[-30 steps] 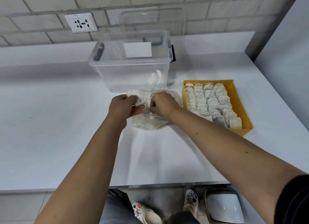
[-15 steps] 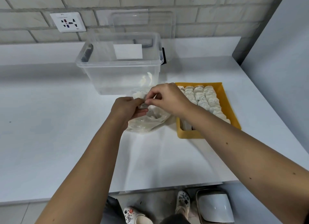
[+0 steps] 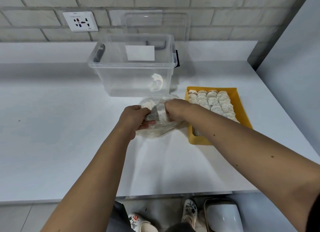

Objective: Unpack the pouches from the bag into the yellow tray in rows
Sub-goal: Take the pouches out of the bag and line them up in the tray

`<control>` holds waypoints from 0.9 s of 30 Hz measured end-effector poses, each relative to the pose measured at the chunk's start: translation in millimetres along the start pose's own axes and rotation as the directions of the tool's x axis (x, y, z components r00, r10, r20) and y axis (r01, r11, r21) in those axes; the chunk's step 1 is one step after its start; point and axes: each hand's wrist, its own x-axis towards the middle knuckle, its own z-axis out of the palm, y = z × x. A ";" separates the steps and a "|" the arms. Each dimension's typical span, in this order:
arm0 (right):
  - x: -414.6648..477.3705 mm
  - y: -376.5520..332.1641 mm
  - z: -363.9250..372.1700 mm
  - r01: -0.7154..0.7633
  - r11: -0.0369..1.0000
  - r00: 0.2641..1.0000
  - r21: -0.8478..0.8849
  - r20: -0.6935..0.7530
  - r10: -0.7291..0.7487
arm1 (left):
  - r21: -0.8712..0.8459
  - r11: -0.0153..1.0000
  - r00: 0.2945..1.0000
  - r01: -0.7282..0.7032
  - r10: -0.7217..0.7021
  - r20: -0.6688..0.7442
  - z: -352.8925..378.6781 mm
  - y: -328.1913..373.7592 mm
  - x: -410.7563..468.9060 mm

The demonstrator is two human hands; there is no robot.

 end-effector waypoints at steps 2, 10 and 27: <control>-0.3 0.7 1.9 0.003 1.000 1.000 0.011 -0.003 -0.003 | -0.012 1.000 1.000 -0.002 0.002 -0.004 -0.4 0.1 0.4; -32.3 11.7 -19.8 0.162 0.959 0.952 0.233 -0.294 -0.090 | -0.042 0.986 0.984 -0.162 0.159 -0.076 -6.3 13.0 3.1; -35.1 -2.3 -39.9 0.281 0.636 0.932 0.718 -0.363 -0.002 | -0.050 0.997 0.962 -0.055 0.066 0.264 0.0 13.2 -0.8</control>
